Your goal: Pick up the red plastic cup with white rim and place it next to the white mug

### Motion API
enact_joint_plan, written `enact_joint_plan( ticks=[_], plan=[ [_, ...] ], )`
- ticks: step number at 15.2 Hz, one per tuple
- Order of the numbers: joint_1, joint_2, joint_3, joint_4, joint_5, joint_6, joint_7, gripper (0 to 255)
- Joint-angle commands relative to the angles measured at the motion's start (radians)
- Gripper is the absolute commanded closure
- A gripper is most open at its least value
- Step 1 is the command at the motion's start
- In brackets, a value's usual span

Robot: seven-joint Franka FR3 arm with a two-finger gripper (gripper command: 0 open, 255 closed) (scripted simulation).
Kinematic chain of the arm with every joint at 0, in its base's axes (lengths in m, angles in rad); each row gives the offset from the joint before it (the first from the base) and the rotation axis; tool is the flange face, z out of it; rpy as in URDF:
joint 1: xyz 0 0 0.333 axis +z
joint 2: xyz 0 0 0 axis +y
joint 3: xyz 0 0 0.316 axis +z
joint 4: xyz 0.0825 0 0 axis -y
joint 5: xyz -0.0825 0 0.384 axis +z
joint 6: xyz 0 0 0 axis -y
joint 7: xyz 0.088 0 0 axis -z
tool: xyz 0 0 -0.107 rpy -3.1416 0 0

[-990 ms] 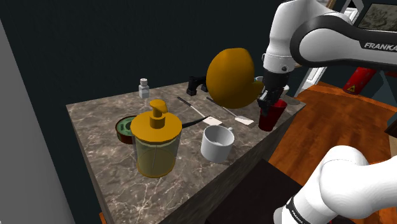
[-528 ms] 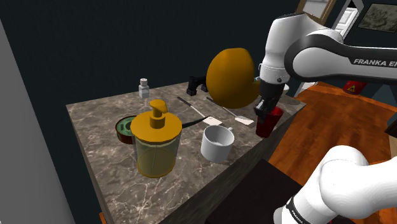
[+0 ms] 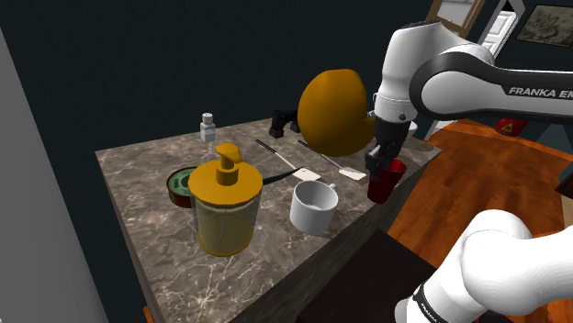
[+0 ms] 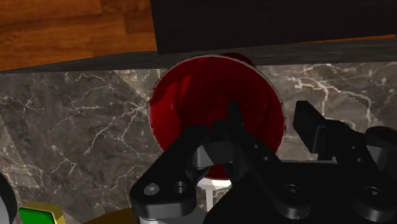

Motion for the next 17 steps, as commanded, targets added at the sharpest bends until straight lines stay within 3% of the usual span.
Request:
enact_joint_plan(
  ticks=[1, 5, 9, 17],
  plan=[
    [0.000, 0.000, 0.000, 0.000, 0.000, 0.000, 0.000, 0],
    [0.000, 0.000, 0.000, 0.000, 0.000, 0.000, 0.000, 0],
    [0.003, 0.037, 0.015, 0.148, 0.011, -0.111, -0.001, 0],
    [0.003, 0.037, 0.015, 0.148, 0.011, -0.111, -0.001, 0]
  ],
)
